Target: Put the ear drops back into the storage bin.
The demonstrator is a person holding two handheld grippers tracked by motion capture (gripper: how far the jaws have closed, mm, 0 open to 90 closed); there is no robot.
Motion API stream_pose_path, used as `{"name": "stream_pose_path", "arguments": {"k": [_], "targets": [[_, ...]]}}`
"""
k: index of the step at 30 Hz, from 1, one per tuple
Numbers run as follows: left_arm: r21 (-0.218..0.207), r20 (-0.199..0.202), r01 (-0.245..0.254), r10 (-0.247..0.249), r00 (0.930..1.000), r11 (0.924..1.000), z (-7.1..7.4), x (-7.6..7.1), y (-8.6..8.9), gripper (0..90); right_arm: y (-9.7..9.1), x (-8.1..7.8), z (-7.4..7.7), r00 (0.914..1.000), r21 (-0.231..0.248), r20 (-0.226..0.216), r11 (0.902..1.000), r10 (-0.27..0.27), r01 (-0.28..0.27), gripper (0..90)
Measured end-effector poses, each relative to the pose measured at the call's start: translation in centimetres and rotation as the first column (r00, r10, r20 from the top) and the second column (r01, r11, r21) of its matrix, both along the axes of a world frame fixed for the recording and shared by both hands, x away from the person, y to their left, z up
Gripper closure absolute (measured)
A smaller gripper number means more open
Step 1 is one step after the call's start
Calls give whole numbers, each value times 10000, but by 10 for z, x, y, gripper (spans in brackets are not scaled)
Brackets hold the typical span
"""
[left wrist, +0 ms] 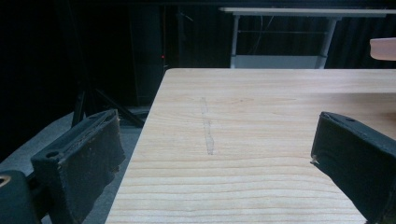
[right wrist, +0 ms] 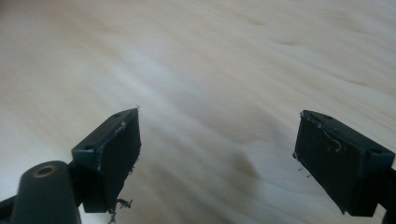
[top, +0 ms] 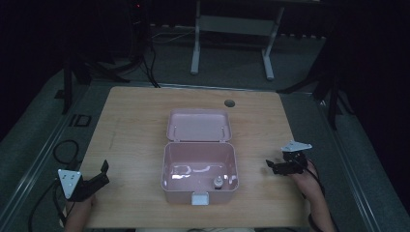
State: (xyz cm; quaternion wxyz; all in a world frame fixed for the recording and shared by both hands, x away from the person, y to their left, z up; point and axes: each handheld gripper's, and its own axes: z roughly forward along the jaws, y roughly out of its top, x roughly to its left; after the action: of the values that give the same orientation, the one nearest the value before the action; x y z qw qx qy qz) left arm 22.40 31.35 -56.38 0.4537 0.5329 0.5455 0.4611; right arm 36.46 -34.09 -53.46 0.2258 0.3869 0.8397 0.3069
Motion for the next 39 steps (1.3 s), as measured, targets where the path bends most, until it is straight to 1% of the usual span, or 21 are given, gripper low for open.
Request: {"name": "stream_pose_path", "arguments": {"k": [1,2,3,4,5,8,10,12,13,14,15,17,23,27,28,31,33,34,35,38,39], "targets": [[0,0,0,0,10000,10000,0,0,0,24,0,0,0,10000,0,0,10000,0,0,141],[2,1,1,-1,10000,10000,0,0,0,24,-2,0,0,9992,115,209,9994,-341,339,141],[-1,-2,-1,1,10000,10000,0,0,0,23,-6,-2,-1,9939,466,624,9950,-915,886,141],[-1,-2,-1,1,10000,10000,0,0,0,24,-6,-2,-1,9939,466,624,9950,-915,886,141],[-5,-3,1,-1,10000,10000,0,0,0,24,-8,-3,-3,9872,678,813,9890,-1370,1317,140],[2,-2,-2,2,10000,10000,0,0,0,24,-7,-4,-6,9830,544,928,9866,-1583,1537,136],[9,-1,-12,12,10000,10000,0,0,0,24,-5,-7,-12,9763,533,1050,9813,-1895,1848,135],[7,-1,-13,13,10000,10000,0,0,0,24,-5,-8,-14,9692,797,1170,9748,-2168,2084,135],[3,-1,-16,16,10000,10000,0,0,0,24,-6,-10,-14,9616,962,1371,9693,-2379,2261,136],[3,-1,-16,16,10000,10000,0,0,0,24,-6,-10,-14,9616,962,1371,9693,-2379,2261,136],[5,1,-16,16,10000,10000,0,0,0,24,-6,-13,-14,9453,1277,1673,9569,-2799,2608,136],[1,1,-8,8,10000,10000,0,0,0,23,-7,-15,-14,9331,1633,1866,9463,-3075,2792,136],[-12,-9,8,-8,10000,10000,0,0,0,23,-7,-21,-18,9227,2114,2035,9349,-3274,2851,136],[11,4,4,-4,10000,10000,0,0,0,23,-8,-25,-18,9107,2456,2299,9259,-3432,2870,137],[11,4,4,-4,10000,10000,0,0,0,24,-8,-25,-18,9107,2456,2299,9259,-3432,2870,137],[-49,-15,12,-12,10000,10000,0,0,0,24,-12,-28,-17,8965,2716,2578,9175,-3603,2907,136],[-58,-19,24,-24,10000,10000,0,0,1,23,-15,-30,-15,8961,3015,2579,9112,-3614,2807,136],[-67,-21,9,-10,10000,10000,0,0,1,24,-16,-31,-15,8911,3083,2660,9083,-3677,2828,135],[-79,-21,6,-6,10000,10000,0,0,1,24,-16,-32,-15,8895,3151,2660,9056,-3716,2841,136],[-81,-14,6,-6,10000,10000,0,0,1,24,-18,-34,-14,8896,3364,2712,9021,-3675,2702,136],[-75,-22,7,-7,10000,10000,0,0,1,24,-18,-35,-13,8848,3403,2856,9020,-3683,2656,135]]}}
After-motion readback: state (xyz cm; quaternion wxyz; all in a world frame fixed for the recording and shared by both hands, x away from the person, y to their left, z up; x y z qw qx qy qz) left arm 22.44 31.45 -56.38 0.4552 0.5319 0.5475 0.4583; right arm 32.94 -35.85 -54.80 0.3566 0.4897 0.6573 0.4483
